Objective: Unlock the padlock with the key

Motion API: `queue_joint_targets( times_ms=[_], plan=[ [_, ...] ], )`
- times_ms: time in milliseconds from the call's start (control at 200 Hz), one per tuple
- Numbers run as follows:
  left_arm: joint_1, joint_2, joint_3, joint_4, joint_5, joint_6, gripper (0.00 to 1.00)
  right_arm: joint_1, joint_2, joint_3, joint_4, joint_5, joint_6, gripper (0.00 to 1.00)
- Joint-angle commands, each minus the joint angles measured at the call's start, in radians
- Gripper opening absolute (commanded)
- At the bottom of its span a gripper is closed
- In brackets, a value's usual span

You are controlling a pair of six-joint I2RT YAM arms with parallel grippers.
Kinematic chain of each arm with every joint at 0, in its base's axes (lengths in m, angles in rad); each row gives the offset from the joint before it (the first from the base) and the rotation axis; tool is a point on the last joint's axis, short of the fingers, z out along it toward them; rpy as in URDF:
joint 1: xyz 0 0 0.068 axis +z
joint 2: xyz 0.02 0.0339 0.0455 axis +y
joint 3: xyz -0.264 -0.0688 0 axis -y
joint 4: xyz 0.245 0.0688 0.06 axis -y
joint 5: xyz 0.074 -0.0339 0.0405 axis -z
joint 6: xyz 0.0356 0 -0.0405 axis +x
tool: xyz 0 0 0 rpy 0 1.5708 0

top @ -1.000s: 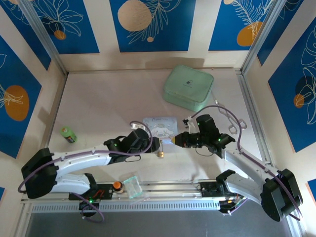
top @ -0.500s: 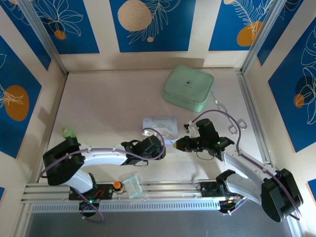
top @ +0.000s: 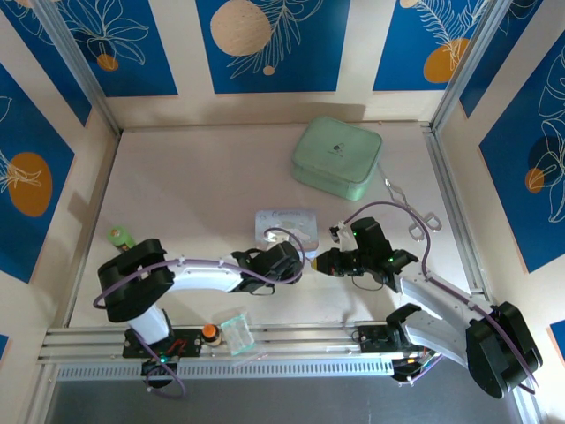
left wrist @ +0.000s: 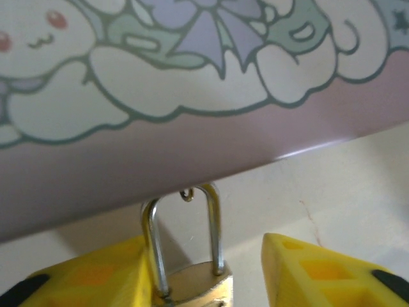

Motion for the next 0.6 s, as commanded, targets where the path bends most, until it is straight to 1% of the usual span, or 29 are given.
queue_joint_targets(
  times_ms=[0,150,180,325,345,425,450,595],
  plan=[
    [-0.011,0.034,0.018,-0.021,-0.016,-0.024,0.43,-0.004,-0.003,-0.022,0.016,-0.004,0.010,0.00],
    [-0.018,0.040,0.012,-0.033,-0.033,-0.039,0.41,-0.004,-0.007,-0.033,0.021,-0.002,0.014,0.00],
    [-0.019,0.042,0.011,-0.033,-0.033,-0.042,0.38,-0.004,-0.008,-0.037,0.025,-0.002,0.017,0.00],
    [-0.024,0.053,0.010,-0.042,-0.048,-0.049,0.34,-0.005,-0.008,-0.050,0.033,0.009,0.024,0.00],
    [-0.024,0.052,0.009,-0.044,-0.051,-0.052,0.32,-0.005,-0.007,-0.053,0.038,0.009,0.026,0.00],
    [-0.025,0.039,-0.006,-0.020,-0.055,-0.059,0.30,-0.007,-0.007,-0.068,0.060,0.011,0.040,0.00],
    [-0.026,0.033,-0.010,-0.016,-0.059,-0.060,0.27,-0.008,-0.005,-0.072,0.066,0.011,0.043,0.00],
    [-0.026,0.006,-0.010,-0.022,-0.082,-0.058,0.26,-0.011,0.000,-0.084,0.089,0.007,0.058,0.00]
  ],
)
